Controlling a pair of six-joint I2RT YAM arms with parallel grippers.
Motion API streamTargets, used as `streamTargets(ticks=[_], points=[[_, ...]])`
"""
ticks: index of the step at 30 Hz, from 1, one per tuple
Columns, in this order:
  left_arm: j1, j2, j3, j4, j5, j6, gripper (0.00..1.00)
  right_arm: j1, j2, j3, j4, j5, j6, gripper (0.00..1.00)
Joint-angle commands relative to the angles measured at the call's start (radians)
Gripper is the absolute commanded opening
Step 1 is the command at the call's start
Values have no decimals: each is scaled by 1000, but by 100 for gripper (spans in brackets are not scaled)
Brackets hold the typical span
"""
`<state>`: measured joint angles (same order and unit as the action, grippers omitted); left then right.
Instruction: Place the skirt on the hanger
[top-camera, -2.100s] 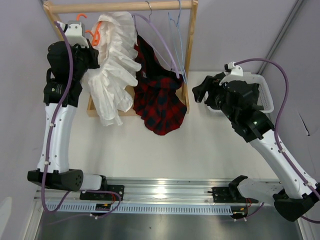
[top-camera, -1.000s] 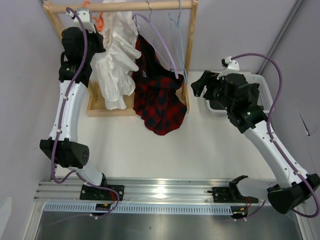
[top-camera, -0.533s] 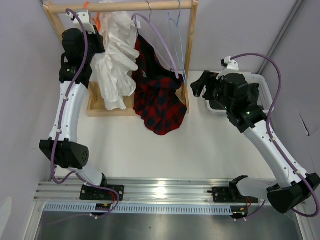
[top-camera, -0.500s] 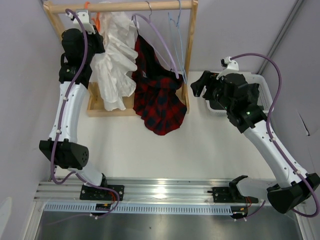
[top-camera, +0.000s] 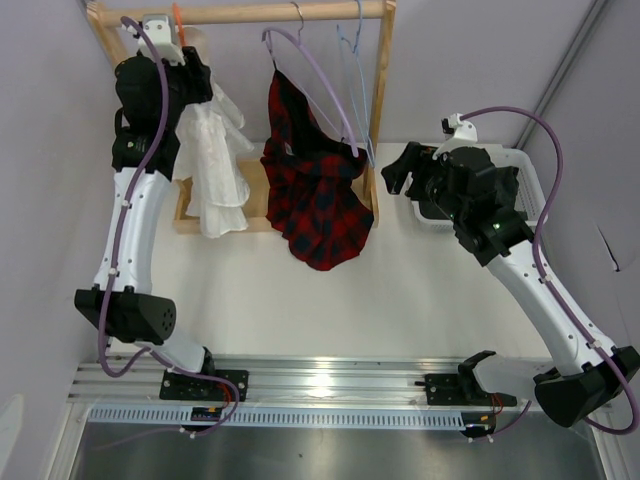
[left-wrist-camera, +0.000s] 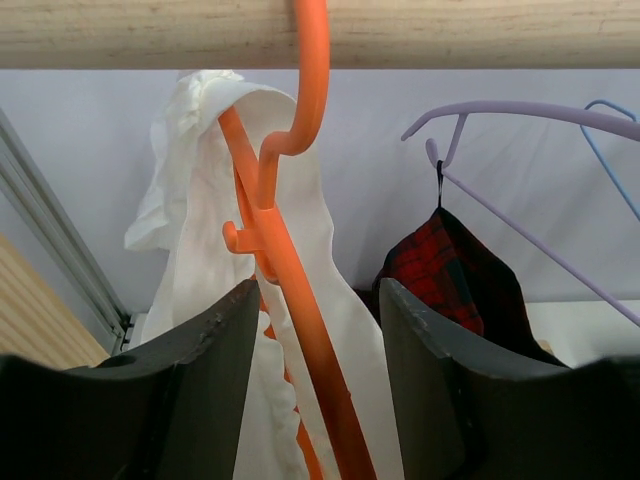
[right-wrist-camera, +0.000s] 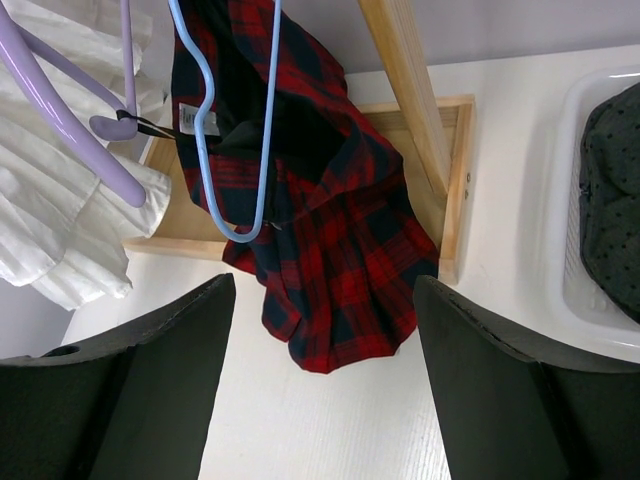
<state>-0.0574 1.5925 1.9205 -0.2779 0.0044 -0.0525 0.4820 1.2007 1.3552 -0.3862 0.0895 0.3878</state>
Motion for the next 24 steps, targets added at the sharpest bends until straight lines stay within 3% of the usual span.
streamTargets(ticks=[1,11,12,19,24], points=[[5,-89,49,-9,22,-4,60,-5,-24,-5,10,4,-7,79],[7,-224,-31,-58,107,-24,74,-26,-56,-34,-26,1,-3,80],[7,-230,-34,-66,112,-23,80,-36,-59,-37,-37,-8,-1,81],[4,-380,-190,18,304,-161,80,-62,-122,-82,-63,-42,14,88],[-85,-520,-390,14,342,-216,80,-62,-135,-120,-117,-60,29,91]])
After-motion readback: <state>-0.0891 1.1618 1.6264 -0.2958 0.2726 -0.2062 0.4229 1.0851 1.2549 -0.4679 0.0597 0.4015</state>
